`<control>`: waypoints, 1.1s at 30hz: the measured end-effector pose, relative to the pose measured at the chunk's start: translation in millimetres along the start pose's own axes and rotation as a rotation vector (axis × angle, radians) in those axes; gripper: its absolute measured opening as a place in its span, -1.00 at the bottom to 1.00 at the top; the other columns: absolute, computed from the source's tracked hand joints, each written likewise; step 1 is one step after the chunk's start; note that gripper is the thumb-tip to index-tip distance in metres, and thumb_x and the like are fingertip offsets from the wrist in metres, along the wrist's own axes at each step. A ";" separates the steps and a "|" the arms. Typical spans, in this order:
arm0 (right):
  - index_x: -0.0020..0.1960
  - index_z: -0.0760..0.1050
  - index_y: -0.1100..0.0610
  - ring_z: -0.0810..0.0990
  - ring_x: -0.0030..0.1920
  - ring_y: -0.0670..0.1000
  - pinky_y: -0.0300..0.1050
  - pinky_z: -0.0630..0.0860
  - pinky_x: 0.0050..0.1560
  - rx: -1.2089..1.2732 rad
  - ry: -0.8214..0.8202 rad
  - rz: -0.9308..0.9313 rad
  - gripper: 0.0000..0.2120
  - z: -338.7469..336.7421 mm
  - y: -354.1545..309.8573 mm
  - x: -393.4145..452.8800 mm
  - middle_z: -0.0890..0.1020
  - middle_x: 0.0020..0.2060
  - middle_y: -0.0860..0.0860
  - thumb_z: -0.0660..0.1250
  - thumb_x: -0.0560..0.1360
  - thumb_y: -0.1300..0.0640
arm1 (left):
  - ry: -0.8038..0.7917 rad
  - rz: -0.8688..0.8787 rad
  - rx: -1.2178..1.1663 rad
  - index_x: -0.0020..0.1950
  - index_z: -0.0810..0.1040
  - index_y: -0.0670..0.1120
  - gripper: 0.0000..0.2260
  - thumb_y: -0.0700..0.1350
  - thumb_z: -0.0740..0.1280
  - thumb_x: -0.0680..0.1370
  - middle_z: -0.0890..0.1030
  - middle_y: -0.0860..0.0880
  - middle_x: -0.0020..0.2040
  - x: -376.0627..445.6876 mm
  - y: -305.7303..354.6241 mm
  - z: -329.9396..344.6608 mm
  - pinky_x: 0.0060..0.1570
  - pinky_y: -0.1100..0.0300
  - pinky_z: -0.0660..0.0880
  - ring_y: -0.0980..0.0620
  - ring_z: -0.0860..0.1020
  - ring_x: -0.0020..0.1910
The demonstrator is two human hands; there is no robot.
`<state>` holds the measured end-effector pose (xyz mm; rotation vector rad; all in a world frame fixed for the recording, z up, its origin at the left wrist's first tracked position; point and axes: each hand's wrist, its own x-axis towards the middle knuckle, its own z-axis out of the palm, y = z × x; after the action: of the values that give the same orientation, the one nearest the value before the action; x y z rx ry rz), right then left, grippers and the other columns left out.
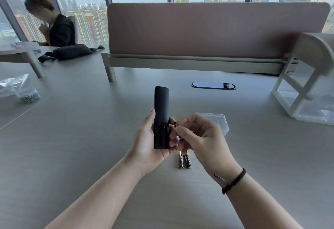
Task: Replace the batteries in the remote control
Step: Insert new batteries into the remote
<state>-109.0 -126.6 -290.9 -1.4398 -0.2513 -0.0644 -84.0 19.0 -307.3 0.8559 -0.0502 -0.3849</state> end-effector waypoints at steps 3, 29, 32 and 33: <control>-0.17 0.60 0.22 0.61 -0.43 0.06 -0.14 0.51 -0.41 -0.073 -0.018 -0.015 -0.86 0.4 0.6 0.2 0.68 -0.37 0.20 0.39 0.48 0.41 | 0.023 0.017 0.017 -0.11 0.52 -0.14 -0.51 0.28 0.14 0.56 0.45 -0.10 -0.29 1.6 -0.7 -0.3 -0.29 0.06 0.34 -0.06 0.36 -0.38; 0.01 0.66 0.10 0.49 -0.32 -0.03 -0.24 0.44 -0.28 -0.770 -0.144 -0.408 -0.84 8.1 13.3 -6.1 0.53 -0.31 -0.04 0.48 0.44 0.13 | 0.232 -0.030 -0.193 -0.09 0.53 -0.16 -0.51 0.28 0.17 0.57 0.51 -0.03 -0.26 1.3 -0.1 5.1 -0.05 0.18 0.38 0.04 0.45 -0.25; 0.06 0.66 0.07 0.49 -0.32 -0.04 -0.17 0.47 -0.27 -0.788 -0.175 -0.416 -0.83 4.9 12.8 -4.8 0.52 -0.28 -0.07 0.43 0.47 0.15 | 0.212 -0.026 -0.180 -0.14 0.54 -0.16 -0.49 0.28 0.14 0.58 0.47 -0.05 -0.30 0.6 1.6 4.9 -0.13 0.18 0.31 0.04 0.41 -0.28; 0.06 0.66 0.03 0.48 -0.33 -0.05 -0.14 0.48 -0.28 -0.788 -0.160 -0.413 -0.83 3.9 13.6 -4.5 0.50 -0.29 -0.10 0.42 0.48 0.13 | 0.210 -0.021 -0.179 -0.14 0.54 -0.17 -0.49 0.26 0.15 0.58 0.49 -0.05 -0.29 0.3 1.6 5.2 -0.14 0.19 0.31 0.04 0.42 -0.29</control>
<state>-111.2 -121.5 -304.6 -2.1561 -0.7088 -0.4234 -84.2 16.0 -302.7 0.7159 0.1850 -0.3121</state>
